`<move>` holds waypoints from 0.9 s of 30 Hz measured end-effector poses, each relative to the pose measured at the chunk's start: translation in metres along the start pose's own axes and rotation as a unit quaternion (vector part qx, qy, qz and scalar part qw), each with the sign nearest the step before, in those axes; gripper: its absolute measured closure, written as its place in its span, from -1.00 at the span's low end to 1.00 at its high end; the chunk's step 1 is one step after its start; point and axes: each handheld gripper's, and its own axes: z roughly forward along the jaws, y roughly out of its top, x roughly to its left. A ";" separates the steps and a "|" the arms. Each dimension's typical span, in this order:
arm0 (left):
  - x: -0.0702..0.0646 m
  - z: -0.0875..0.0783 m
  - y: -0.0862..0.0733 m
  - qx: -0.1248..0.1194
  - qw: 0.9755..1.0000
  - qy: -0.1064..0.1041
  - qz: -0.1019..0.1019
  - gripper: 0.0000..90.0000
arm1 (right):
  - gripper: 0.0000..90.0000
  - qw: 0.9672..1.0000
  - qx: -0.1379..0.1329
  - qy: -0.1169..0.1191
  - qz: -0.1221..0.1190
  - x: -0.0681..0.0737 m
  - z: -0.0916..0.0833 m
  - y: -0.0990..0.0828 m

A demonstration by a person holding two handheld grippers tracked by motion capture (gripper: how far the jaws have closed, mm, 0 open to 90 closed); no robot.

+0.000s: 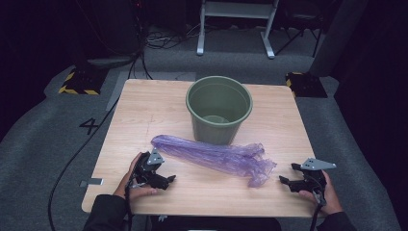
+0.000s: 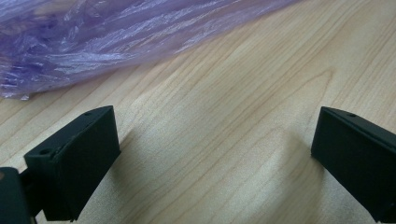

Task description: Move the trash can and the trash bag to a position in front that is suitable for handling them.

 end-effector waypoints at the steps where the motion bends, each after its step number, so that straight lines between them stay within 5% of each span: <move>1: 0.000 0.000 0.000 0.001 1.000 -0.002 0.002 -0.99 | -0.55 1.000 0.000 0.000 0.000 0.000 0.000 0.000; 15: 0.002 -0.001 -0.001 0.000 1.000 -0.004 0.006 -0.99 | -0.55 1.000 0.000 -0.002 -0.002 0.001 0.000 0.001; 21: 0.002 -0.002 -0.002 0.001 1.000 -0.003 0.004 -0.99 | -0.47 1.000 -0.029 0.005 0.001 0.004 0.000 0.004; 27: 0.003 -0.004 -0.004 0.001 1.000 -0.002 0.003 -0.99 | -0.39 0.997 -0.067 0.029 -0.026 0.016 -0.002 0.018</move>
